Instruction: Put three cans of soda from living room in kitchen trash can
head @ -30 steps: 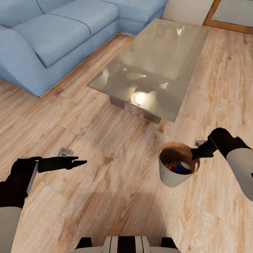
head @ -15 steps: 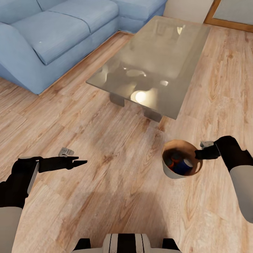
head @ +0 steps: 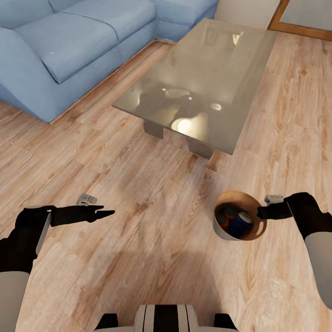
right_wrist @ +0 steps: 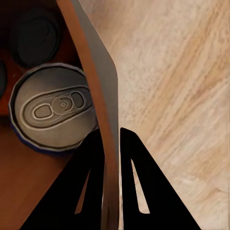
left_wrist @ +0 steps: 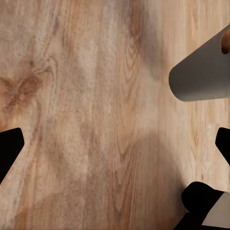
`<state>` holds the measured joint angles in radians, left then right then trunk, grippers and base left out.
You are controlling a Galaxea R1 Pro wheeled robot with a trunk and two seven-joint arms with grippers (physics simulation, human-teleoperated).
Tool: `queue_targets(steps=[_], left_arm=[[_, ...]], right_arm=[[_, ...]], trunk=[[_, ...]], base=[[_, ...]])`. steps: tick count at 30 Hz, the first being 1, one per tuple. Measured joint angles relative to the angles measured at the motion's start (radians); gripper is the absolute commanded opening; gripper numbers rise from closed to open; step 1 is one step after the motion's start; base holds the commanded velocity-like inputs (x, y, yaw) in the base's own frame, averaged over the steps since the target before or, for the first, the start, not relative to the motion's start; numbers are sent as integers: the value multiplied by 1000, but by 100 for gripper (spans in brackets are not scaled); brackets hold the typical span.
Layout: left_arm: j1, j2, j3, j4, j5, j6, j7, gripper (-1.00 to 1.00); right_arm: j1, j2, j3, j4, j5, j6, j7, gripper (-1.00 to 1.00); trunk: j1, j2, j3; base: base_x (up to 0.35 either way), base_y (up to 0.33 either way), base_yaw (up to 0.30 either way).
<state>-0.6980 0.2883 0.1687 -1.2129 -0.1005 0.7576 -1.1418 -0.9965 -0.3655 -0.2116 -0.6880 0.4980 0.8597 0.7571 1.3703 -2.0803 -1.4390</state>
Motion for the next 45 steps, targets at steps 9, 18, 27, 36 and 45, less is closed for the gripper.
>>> queue_targets(steps=[9,18,27,36,45], left_arm=[[0,0,0,1,-6,-4,1,100],[0,0,0,1,-7,-6,1,100],[0,0,0,1,-2,-8,0,100],[0,0,-1,3,-7,-8,1,100],[0,0,-1,1,-2,-8,-1,100]], right_arm=[[31,-2,-1,-4,5,-10,9,-100],[57,-2,1,-13,9,-77,11,-100],[69,-3,3,-15,5,-88,14,-100],[73,-4,0,-15,8,-102,33,-100],[74,-5,-1,-15,6,-102,36,-100]], trunk=[[35,-63,-28],[58,-105,-47],[58,-105,-47],[77,-140,-63],[77,-140,-63]], base=[[0,0,0],[0,0,0],[0,0,0],[0,0,0],[0,0,0]])
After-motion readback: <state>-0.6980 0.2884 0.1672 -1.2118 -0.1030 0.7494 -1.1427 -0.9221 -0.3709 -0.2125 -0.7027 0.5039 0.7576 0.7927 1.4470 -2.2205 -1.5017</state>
